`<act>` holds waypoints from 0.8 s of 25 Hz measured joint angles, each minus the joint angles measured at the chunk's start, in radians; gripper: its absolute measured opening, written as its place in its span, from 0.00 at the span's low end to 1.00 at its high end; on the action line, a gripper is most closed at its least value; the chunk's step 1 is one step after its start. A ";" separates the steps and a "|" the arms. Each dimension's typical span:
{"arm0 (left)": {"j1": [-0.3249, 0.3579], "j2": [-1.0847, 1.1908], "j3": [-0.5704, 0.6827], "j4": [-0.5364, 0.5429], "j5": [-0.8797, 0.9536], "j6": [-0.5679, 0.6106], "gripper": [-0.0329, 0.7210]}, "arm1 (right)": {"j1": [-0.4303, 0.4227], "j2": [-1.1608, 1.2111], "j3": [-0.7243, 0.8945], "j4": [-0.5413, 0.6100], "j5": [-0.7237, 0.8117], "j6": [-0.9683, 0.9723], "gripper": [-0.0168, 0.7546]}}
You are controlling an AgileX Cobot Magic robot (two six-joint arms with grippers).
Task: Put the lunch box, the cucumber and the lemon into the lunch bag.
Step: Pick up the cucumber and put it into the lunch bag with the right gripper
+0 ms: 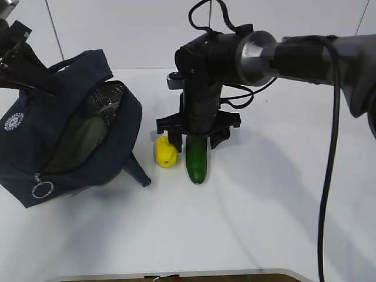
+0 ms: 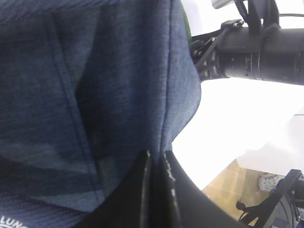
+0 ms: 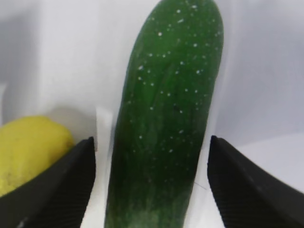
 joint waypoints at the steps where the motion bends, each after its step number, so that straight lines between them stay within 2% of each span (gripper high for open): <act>1: 0.000 0.000 0.000 0.000 0.000 0.000 0.03 | 0.000 0.000 0.000 0.000 0.000 0.000 0.78; 5: 0.000 0.000 0.000 0.000 0.000 0.000 0.03 | 0.000 0.000 0.000 0.000 0.000 0.002 0.74; 11: 0.000 0.000 0.000 0.000 0.000 0.000 0.03 | 0.000 0.000 0.000 0.000 0.002 0.002 0.51; 16: 0.000 0.000 0.000 0.000 0.000 0.000 0.03 | 0.000 0.000 -0.006 0.000 0.017 0.002 0.46; 20: 0.000 0.000 0.000 0.000 0.000 0.000 0.03 | 0.000 0.000 -0.051 0.002 0.103 0.002 0.46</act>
